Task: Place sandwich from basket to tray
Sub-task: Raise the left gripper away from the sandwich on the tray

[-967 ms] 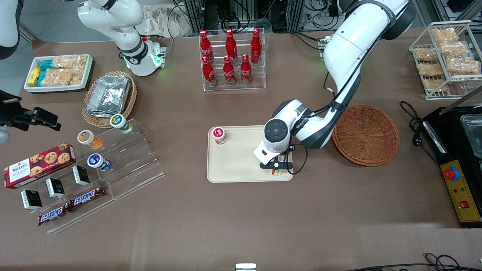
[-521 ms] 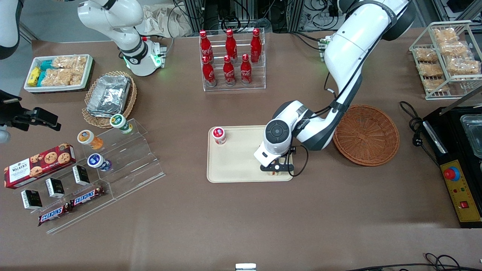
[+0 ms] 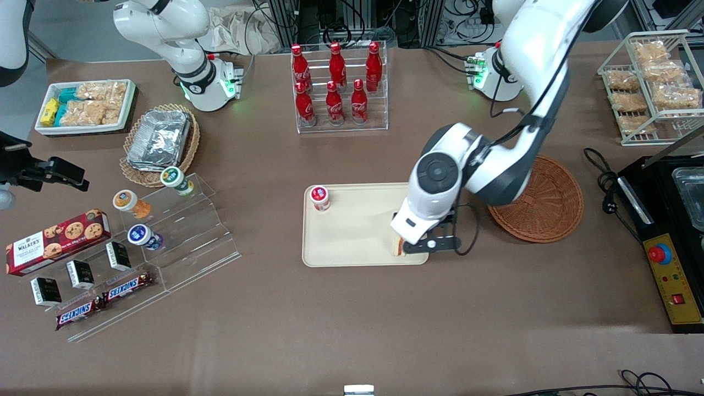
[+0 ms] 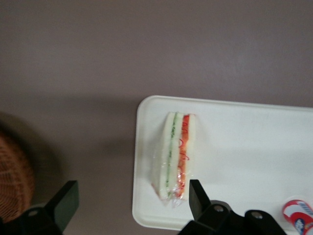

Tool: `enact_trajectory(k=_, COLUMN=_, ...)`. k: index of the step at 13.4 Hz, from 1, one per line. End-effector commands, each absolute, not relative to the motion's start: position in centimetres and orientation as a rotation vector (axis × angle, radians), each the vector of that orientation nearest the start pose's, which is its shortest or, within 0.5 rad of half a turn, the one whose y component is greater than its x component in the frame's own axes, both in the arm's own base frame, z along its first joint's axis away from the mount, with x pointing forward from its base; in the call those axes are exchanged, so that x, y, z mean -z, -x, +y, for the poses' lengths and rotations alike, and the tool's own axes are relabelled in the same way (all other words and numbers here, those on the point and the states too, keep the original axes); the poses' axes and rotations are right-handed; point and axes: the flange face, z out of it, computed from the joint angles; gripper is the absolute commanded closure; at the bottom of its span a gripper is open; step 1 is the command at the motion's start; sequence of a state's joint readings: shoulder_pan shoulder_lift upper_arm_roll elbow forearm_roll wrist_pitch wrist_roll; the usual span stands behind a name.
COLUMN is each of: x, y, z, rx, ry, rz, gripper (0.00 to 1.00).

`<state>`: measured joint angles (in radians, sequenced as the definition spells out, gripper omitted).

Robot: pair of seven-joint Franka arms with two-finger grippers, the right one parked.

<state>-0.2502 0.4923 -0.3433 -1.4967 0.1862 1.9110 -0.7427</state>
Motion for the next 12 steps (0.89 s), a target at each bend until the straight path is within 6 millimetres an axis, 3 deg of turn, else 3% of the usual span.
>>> enact_trajectory(k=1, x=-47.1, y=-58.2, z=-29.4, rx=-0.058, ry=3.095, rz=-0.243, gripper=0.0)
enact_trajectory(k=3, x=-52.0, y=-57.5, z=-24.7, rx=-0.063, ry=3.069, rz=-0.223, gripper=0.0)
enact_trajectory(k=6, x=-59.1, y=-56.1, z=-15.6, rx=-0.078, ry=3.112, rz=-0.177, gripper=0.0)
enact_trajectory(k=9, x=-62.4, y=-54.4, z=-7.6, rx=-0.112, ry=3.12, rz=0.011, gripper=0.0)
enact_trajectory(k=11, x=-63.1, y=-53.8, z=-3.4, rx=-0.105, ry=3.127, rz=0.107, gripper=0.0)
enact_trajectory(k=12, x=-63.0, y=-53.4, z=-2.5, rx=-0.084, ry=3.129, rz=0.105, gripper=0.0)
